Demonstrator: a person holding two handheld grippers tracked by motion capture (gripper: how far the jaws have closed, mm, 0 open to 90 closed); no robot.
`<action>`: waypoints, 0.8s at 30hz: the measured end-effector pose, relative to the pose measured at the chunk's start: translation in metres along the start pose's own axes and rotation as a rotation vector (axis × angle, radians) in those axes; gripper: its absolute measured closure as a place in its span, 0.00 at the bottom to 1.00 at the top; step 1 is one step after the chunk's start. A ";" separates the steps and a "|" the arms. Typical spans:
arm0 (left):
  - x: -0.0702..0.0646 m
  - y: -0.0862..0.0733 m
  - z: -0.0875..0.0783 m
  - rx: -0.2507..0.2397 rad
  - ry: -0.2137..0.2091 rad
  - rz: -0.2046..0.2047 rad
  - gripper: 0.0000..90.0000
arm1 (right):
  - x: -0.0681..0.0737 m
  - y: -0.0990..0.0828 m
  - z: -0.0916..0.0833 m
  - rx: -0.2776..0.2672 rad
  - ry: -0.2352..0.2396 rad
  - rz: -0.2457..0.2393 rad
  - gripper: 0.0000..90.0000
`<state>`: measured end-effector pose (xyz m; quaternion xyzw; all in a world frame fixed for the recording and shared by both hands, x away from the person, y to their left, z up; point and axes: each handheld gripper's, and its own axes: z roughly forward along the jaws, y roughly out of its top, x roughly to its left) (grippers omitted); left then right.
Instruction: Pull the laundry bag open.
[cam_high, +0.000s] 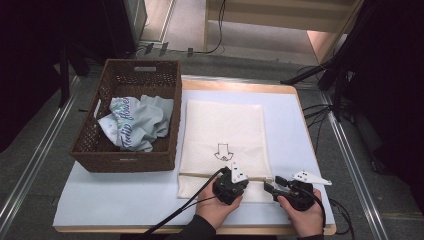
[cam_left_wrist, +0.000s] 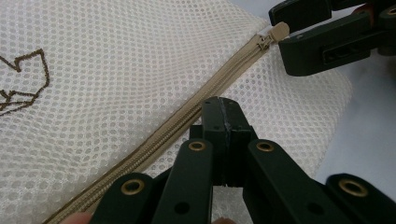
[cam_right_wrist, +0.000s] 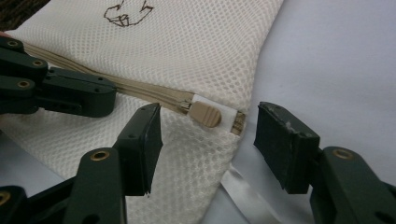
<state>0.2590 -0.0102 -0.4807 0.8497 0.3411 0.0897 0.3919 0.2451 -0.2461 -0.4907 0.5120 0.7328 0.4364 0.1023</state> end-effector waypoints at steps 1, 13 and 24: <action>-0.001 0.000 0.000 -0.002 0.002 0.002 1.00 | 0.000 0.000 0.000 0.001 0.008 0.006 0.46; -0.002 -0.001 0.000 -0.003 0.011 0.015 1.00 | 0.018 -0.003 -0.003 -0.030 0.016 -0.039 0.48; -0.003 -0.001 0.000 -0.001 0.024 0.026 1.00 | 0.013 -0.003 0.001 -0.027 -0.026 -0.031 0.41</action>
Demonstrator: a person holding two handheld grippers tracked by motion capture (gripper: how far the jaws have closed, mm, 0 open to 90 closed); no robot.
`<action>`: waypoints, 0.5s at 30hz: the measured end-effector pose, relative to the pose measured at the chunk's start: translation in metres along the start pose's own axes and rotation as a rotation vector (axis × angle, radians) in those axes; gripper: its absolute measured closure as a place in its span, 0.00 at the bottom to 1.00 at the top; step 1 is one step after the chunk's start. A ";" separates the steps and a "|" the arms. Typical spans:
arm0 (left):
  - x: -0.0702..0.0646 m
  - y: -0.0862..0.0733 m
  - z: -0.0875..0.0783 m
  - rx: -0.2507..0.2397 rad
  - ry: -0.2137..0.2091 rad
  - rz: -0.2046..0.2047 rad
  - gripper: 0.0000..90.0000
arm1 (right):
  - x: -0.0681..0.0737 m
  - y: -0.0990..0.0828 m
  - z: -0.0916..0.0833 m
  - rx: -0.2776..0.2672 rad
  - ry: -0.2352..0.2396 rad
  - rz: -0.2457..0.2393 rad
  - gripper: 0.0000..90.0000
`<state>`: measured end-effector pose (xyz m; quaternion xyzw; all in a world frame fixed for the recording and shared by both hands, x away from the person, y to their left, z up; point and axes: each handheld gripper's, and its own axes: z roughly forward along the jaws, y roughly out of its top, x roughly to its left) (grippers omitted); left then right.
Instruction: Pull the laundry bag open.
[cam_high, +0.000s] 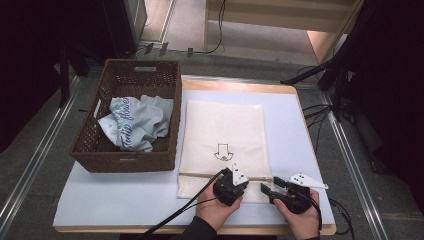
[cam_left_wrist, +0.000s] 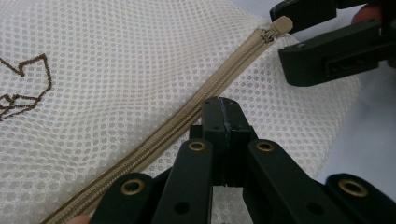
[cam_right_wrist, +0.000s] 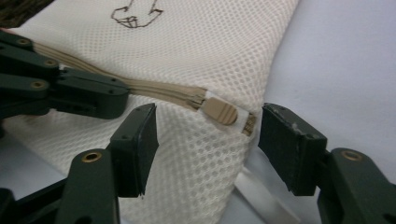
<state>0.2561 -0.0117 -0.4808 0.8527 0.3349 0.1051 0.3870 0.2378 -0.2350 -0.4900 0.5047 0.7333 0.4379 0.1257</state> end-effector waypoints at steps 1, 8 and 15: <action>0.000 0.000 0.000 0.000 0.000 0.000 1.00 | -0.001 0.001 0.001 0.002 -0.009 0.005 0.41; 0.000 0.000 0.000 -0.003 0.001 0.002 1.00 | -0.007 0.011 0.013 0.020 0.016 0.023 0.34; 0.000 0.000 0.000 0.000 0.000 0.000 1.00 | -0.007 0.013 0.013 0.041 0.052 0.035 0.38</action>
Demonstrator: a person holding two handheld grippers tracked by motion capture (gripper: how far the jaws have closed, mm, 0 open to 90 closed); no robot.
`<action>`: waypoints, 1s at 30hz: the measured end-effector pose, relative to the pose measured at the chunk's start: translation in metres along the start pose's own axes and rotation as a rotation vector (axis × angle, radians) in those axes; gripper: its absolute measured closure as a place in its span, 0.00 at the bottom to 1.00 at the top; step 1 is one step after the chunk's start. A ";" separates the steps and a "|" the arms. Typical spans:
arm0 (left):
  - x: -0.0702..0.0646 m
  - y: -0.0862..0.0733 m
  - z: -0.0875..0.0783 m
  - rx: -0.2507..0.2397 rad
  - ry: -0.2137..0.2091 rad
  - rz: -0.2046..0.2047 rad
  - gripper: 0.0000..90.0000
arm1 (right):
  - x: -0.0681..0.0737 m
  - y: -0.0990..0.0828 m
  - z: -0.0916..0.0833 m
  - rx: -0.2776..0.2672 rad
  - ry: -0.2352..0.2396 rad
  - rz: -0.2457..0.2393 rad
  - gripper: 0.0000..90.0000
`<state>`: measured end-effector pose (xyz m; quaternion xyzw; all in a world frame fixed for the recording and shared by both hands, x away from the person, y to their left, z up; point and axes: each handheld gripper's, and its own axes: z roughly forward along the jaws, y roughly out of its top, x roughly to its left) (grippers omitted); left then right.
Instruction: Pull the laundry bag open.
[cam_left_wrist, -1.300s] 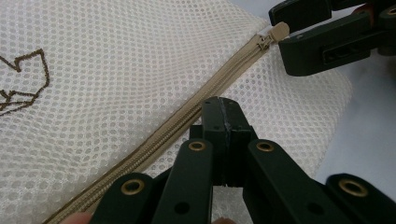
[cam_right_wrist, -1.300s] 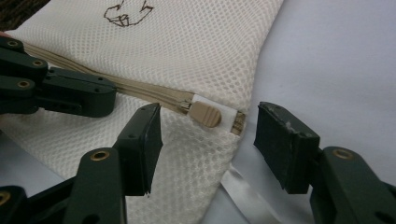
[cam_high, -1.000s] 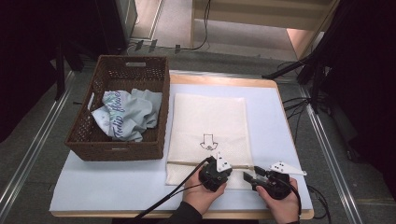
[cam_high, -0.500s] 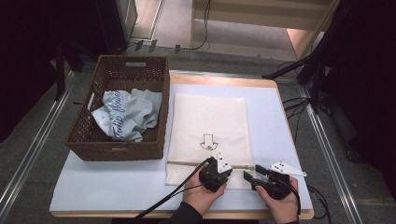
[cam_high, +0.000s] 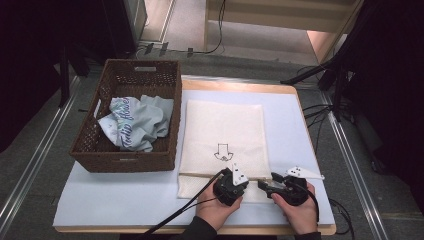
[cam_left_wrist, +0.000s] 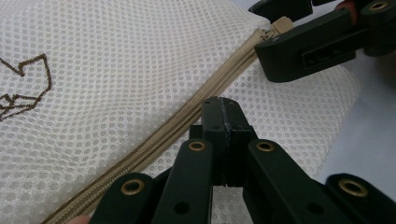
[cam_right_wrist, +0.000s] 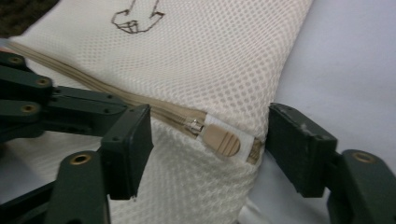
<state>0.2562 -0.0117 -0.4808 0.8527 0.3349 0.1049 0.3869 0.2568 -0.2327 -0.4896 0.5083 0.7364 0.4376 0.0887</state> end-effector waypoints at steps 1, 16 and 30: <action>0.000 0.000 0.000 -0.001 -0.002 -0.001 1.00 | -0.001 0.000 -0.001 -0.001 0.024 0.017 0.40; 0.001 0.000 0.000 -0.003 -0.005 -0.002 1.00 | 0.016 0.000 -0.023 -0.164 0.109 -0.048 0.52; 0.002 0.000 0.000 -0.005 -0.011 -0.011 1.00 | 0.020 -0.007 -0.023 -0.107 0.116 -0.093 0.57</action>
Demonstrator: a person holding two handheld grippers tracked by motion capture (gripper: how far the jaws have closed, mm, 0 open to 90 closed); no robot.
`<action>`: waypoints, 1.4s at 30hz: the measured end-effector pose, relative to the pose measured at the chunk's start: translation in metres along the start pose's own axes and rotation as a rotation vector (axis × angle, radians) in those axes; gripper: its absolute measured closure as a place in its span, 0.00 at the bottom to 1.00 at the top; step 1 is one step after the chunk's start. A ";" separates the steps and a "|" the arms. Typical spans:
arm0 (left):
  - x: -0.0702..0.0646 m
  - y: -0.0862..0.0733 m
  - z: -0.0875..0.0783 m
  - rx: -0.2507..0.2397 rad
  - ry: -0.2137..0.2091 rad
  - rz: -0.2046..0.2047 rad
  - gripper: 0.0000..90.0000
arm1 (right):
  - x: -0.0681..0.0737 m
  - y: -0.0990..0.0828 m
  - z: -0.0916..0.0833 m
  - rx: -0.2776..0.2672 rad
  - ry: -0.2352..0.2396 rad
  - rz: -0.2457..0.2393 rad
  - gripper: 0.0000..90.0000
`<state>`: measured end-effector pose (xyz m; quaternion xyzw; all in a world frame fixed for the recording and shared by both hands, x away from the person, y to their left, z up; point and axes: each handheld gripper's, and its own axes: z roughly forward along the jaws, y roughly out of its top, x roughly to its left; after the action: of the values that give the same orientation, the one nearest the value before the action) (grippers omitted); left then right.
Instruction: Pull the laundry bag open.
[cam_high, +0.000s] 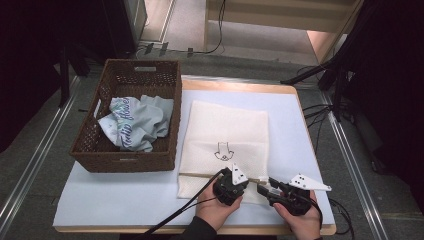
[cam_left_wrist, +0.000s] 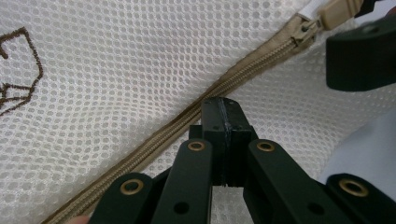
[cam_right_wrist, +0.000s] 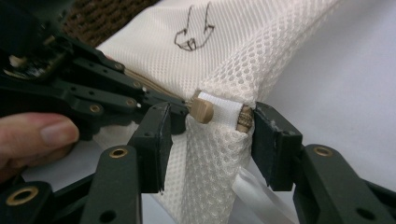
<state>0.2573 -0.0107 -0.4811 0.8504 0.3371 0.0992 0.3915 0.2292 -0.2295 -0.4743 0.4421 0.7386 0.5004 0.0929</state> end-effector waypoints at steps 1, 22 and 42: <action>0.000 0.000 0.000 0.004 0.002 0.002 1.00 | -0.001 -0.001 0.001 0.012 -0.004 0.003 0.57; 0.001 0.000 0.000 0.003 0.001 -0.008 0.99 | -0.005 -0.006 0.002 0.054 -0.025 0.002 0.65; 0.001 0.000 0.000 -0.002 -0.001 -0.012 0.98 | -0.010 -0.013 0.001 0.093 -0.048 0.012 0.68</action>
<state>0.2580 -0.0097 -0.4812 0.8481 0.3418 0.0970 0.3930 0.2288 -0.2382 -0.4882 0.4621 0.7561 0.4552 0.0868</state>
